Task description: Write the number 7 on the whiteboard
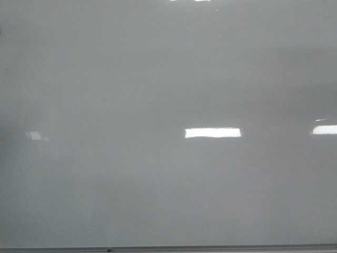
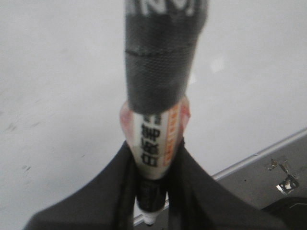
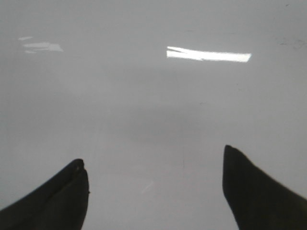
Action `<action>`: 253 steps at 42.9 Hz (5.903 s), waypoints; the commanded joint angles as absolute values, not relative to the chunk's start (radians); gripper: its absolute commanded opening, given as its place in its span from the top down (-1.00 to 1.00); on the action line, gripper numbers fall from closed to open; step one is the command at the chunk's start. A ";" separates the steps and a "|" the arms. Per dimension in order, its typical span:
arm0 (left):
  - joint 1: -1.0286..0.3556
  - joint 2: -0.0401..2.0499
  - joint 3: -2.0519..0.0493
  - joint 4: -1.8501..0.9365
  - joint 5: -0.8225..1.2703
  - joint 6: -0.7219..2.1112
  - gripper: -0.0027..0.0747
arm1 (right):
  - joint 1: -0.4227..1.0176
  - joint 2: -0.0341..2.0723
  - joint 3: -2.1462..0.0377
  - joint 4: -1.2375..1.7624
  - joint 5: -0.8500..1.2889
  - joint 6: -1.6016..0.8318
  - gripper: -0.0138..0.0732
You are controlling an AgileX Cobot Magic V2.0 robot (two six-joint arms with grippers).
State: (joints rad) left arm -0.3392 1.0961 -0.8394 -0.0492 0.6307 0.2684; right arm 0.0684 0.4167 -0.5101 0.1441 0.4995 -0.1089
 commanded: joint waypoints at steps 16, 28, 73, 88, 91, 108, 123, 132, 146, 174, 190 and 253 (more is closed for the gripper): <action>-0.872 0.990 -0.872 -0.057 0.638 0.443 0.88 | 0.436 0.741 -0.839 0.414 0.856 -0.534 -0.68; -0.994 0.990 -0.872 -0.049 0.634 0.445 0.88 | 0.637 0.963 -1.015 0.626 0.901 -0.727 -0.68; -0.997 0.990 -0.872 -0.049 0.628 0.433 0.87 | 0.825 1.274 -1.245 0.651 0.890 -0.776 0.85; -0.997 0.972 -0.872 -0.052 0.630 0.433 -0.04 | 0.741 1.269 -1.243 0.604 0.893 -0.775 0.84; -0.997 0.942 -0.868 -0.052 0.632 0.422 -0.16 | 0.690 1.259 -1.232 0.604 0.890 -0.775 0.83; -0.997 0.542 -0.659 0.000 0.510 0.218 0.57 | 0.434 1.063 -0.875 0.720 0.506 -0.775 0.82; -0.997 0.337 -0.536 -0.007 0.498 0.181 0.98 | 0.435 1.025 -0.761 0.826 0.340 -0.775 0.82; -0.997 0.339 -0.536 -0.007 0.498 0.181 0.98 | 0.437 1.094 -0.818 0.896 0.333 -0.775 0.82; -0.997 0.339 -0.536 -0.007 0.498 0.181 0.98 | 0.440 1.429 -1.142 0.937 0.406 -0.776 0.82; -0.997 0.339 -0.536 -0.007 0.498 0.181 0.98 | 0.449 1.626 -1.308 0.927 0.373 -0.776 0.82; -0.997 0.339 -0.536 -0.007 0.498 0.181 0.98 | 0.290 1.521 -1.197 0.889 0.410 -0.776 0.82; -0.997 0.662 -0.686 -0.008 0.562 0.130 0.13 | 0.680 1.360 -1.204 0.899 0.856 -1.035 0.82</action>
